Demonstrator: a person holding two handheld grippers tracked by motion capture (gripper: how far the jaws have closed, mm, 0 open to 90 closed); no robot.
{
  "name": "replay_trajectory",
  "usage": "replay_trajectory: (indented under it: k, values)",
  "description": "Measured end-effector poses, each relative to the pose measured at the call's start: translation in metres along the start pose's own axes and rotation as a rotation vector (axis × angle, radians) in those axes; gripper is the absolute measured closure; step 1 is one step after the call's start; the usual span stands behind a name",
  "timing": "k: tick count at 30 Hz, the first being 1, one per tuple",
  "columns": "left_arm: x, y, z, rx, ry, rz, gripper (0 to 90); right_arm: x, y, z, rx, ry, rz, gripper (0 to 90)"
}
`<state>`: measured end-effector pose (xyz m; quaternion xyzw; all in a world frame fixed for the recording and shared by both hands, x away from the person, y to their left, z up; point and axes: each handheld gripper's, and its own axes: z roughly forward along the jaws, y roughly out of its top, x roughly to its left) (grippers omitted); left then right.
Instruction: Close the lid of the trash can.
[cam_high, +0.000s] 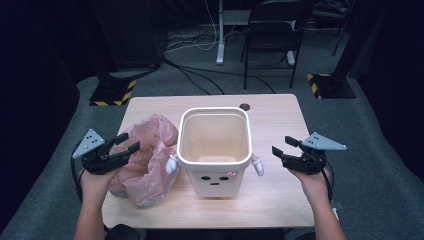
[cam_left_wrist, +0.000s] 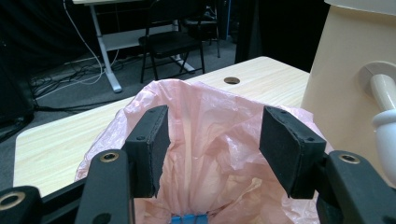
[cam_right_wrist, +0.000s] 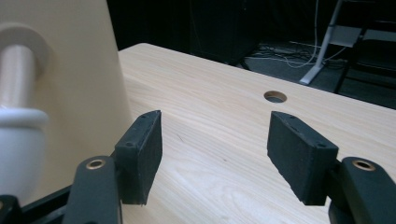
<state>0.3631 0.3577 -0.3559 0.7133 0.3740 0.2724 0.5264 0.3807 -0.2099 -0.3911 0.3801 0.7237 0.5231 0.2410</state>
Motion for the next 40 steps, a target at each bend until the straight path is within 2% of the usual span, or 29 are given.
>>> replay_trajectory:
  k: [9,23,29,38,40]
  values:
    - [0.000,-0.001,0.002,0.007,0.000,-0.002,42.2,-0.004,-0.022,0.007,0.020,-0.052,-0.015,33.9]
    - [0.002,-0.003,0.008,0.012,-0.006,-0.005,42.0,-0.020,-0.050,0.008,0.058,-0.072,0.047,30.6]
    - [0.004,-0.004,0.014,0.018,-0.010,-0.011,41.8,-0.024,-0.061,0.010,0.105,-0.123,0.032,30.2]
    - [0.005,-0.006,0.024,0.036,-0.006,-0.001,40.1,-0.030,-0.079,0.012,0.151,-0.105,0.060,28.5]
    - [0.006,-0.006,0.026,0.037,0.019,-0.004,38.1,-0.032,-0.081,0.012,0.161,-0.101,0.067,26.5]
